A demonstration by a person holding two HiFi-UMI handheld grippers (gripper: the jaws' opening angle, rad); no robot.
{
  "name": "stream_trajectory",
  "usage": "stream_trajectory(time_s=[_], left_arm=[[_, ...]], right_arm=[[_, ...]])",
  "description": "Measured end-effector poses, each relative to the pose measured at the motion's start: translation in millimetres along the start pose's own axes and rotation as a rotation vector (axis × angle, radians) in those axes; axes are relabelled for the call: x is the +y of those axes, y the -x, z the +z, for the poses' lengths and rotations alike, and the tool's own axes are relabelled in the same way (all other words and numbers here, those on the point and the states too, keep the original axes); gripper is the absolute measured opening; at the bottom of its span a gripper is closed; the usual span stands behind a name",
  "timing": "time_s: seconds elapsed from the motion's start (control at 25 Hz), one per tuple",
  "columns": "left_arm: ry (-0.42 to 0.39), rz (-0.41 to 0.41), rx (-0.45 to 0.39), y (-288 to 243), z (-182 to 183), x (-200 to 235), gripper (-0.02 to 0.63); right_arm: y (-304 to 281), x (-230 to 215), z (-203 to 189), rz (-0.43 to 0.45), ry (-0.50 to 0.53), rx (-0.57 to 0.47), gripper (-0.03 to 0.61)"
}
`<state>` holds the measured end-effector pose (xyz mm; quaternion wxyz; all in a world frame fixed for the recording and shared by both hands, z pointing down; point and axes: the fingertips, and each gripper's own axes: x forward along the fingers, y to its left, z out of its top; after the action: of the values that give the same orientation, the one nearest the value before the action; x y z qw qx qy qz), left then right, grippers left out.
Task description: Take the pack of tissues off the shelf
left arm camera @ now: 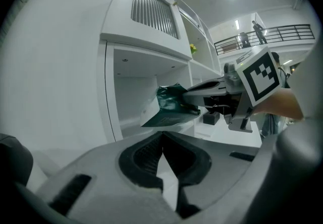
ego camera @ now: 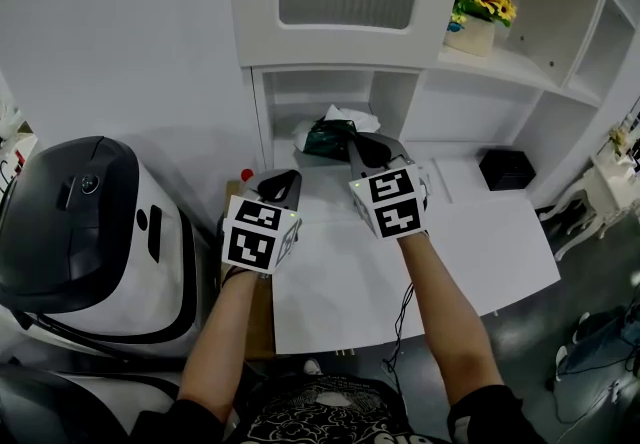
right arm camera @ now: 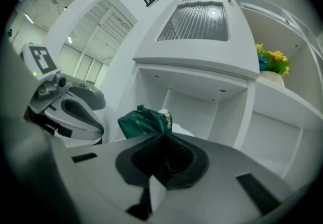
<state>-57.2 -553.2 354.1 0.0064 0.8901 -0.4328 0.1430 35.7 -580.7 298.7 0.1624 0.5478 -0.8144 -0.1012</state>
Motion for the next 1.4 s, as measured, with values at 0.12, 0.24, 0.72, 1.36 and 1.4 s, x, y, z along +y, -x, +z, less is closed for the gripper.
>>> stream_trajectory(time_s=[0.12,0.24,0.72,1.36,1.4], left_arm=[[0.003,0.009,-0.001,4,2,-11,0.009],[0.01,0.027,-0.002,10,4,-24,0.009],[0.022,0.086,0.0,36,11,-91,0.009],[0.03,0.117,-0.042,55,14,-200,0.009],[0.03,0.118,-0.043,55,14,-206,0.009]], right_arm=[[15,-3,-1,0.009,-0.02,-0.011,0.008],[31,-6,-3,0.023,-0.031,-0.02,0.008],[108,-27,-26,0.042,-0.046,-0.049,0.008],[221,-65,-79,0.027,-0.082,-0.058,0.008],[228,-67,-83,0.024,-0.087,-0.057,0.008]])
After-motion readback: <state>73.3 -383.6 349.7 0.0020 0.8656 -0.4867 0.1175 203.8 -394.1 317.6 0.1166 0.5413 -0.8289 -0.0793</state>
